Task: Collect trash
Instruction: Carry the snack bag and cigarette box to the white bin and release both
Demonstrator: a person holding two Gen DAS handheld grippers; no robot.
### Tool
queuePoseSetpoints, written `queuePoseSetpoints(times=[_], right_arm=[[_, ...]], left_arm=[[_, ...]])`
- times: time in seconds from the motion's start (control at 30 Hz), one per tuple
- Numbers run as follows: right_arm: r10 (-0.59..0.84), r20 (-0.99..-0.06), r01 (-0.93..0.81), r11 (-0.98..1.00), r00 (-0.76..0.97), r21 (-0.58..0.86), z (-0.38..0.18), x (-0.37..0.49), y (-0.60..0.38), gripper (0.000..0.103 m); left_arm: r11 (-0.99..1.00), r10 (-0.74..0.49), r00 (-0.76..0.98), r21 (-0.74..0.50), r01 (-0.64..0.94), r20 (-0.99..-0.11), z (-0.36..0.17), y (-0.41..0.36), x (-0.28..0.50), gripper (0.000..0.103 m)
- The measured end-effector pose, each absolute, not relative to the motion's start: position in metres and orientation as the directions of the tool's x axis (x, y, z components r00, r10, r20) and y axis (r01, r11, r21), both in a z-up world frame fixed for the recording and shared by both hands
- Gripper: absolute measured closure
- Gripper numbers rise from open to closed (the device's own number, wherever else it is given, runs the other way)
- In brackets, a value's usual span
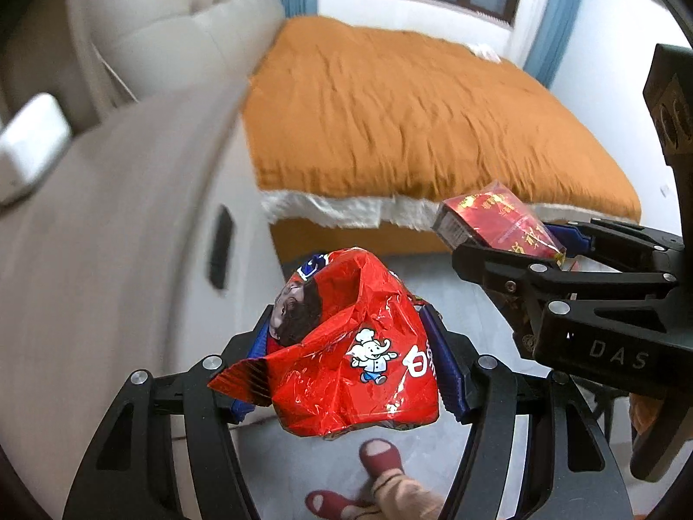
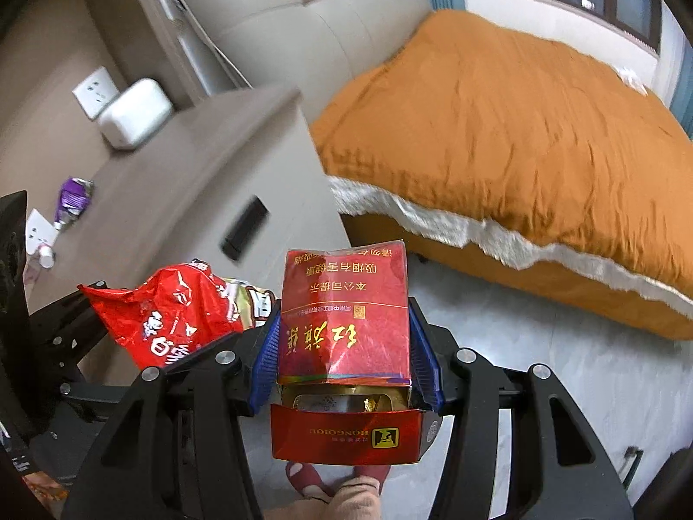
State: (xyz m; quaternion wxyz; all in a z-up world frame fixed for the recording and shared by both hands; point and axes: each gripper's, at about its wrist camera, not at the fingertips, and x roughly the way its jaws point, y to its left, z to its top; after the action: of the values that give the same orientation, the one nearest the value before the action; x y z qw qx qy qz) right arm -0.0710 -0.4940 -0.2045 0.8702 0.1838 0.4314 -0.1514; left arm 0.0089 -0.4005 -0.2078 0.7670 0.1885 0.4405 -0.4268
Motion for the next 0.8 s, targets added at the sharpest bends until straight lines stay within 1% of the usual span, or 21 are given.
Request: queuePoseSetpoints(times=[0.2,0.33,0.37,0.5,0.67,0.7,0.73,0.77,0.8], right_arm=[[-0.084,-0.857,0.472,0.859,0.509,0.196,-0.266,-0.071,-0.519,0.049],[-0.058,-0.889,0.495,0.846,0.453,0.197,-0.322,-0.065,-0.532,0.049],[-0.041,-0.901,0.504,0.84,0.432,0.203,-0.345,-0.062,-0.537,0.049],[-0.002,-0.924,0.512,0.833,0.382,0.21,-0.406,-0.054,-0.546,0.049],[0.023,-0.941,0.509,0.836,0.339,0.203,-0.471,-0.044,-0.554,0.049],[0.024,-0.942,0.509,0.837,0.335,0.202,-0.481,-0.043,-0.556,0.049],[0.025,-0.943,0.508,0.838,0.331,0.201,-0.49,-0.042,-0.558,0.048],[0.028,-0.947,0.51,0.837,0.32,0.197,-0.504,-0.04,-0.561,0.044],[0.035,-0.95,0.512,0.836,0.31,0.198,-0.513,-0.039,-0.562,0.032]], left_arm=[[0.545,-0.442,0.166,-0.117,0.83,-0.881,-0.28,-0.43,0.006,0.039],[0.545,-0.41,0.09,-0.165,0.822,-0.908,-0.347,-0.445,0.006,0.039],[0.545,-0.403,0.079,-0.169,0.821,-0.912,-0.362,-0.449,0.005,0.039],[0.544,-0.362,0.03,-0.185,0.818,-0.932,-0.428,-0.461,0.006,0.039],[0.55,-0.329,-0.014,-0.204,0.81,-0.944,-0.493,-0.468,0.008,0.039],[0.553,-0.323,-0.027,-0.212,0.806,-0.946,-0.508,-0.469,0.009,0.036],[0.554,-0.322,-0.037,-0.22,0.803,-0.946,-0.515,-0.469,0.009,0.025],[0.558,-0.317,-0.047,-0.226,0.799,-0.947,-0.525,-0.469,0.009,0.013],[0.564,-0.309,-0.045,-0.222,0.795,-0.95,-0.534,-0.469,0.009,0.005]])
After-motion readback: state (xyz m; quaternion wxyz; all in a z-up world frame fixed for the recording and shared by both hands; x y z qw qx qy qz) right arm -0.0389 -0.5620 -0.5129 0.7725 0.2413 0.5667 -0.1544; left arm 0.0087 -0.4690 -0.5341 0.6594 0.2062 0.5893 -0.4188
